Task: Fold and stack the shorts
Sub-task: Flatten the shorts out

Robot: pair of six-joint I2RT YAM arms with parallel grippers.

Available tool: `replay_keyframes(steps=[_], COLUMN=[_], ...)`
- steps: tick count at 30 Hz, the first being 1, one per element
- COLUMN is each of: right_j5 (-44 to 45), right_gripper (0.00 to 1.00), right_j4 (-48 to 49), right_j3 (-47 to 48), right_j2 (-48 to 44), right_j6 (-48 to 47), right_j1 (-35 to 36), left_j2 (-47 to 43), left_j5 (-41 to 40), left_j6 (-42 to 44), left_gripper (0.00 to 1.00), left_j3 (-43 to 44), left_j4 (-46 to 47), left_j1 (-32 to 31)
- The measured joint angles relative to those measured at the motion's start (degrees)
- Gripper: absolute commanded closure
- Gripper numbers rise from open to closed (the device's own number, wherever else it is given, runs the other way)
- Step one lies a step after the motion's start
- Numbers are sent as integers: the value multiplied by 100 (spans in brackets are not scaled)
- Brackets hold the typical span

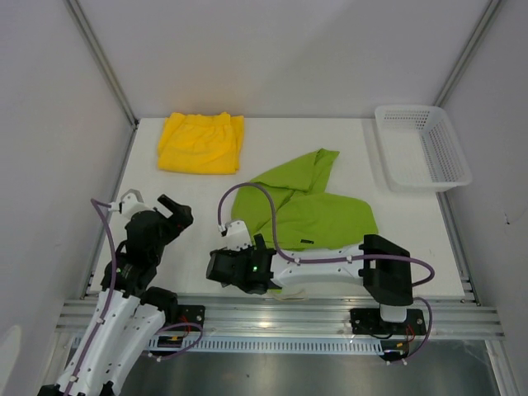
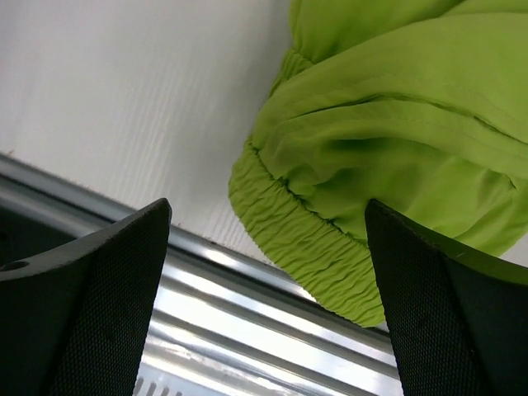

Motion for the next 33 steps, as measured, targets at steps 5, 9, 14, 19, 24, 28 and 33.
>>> replay_keyframes(steps=[5,9,14,19,24,28,33], right_j5=[632,1191,1438,1674,1698,1530,938], right_gripper=[7,17,80,95,100,100,100], right_j4=[-579,-1167,-1609,-1915,-1784,-1130,251], right_j3=[603,1342,1602,1370,319,-942,-2944], right_j2=[654,1252,1491,1231,-157,-1788,-3821], right_j6=[667,1150,1530,2120,2216,2258,1893], right_j1=[20,0,-103,-181,-70,-48,-527], left_j2=[-90,-92,-96,11,413,734,1244], left_j5=[2,7,94,361,1034,1672,2463], left_j6=[7,22,81,203,350,365,243], left_gripper=[1,1,1,1,1,1,1], left_j3=[9,55,66,63,-59,-402,-1106], left_j4=[-92,-164,-166,-70,387,927,2022], left_j1=[0,0,0,0,0,7,-219])
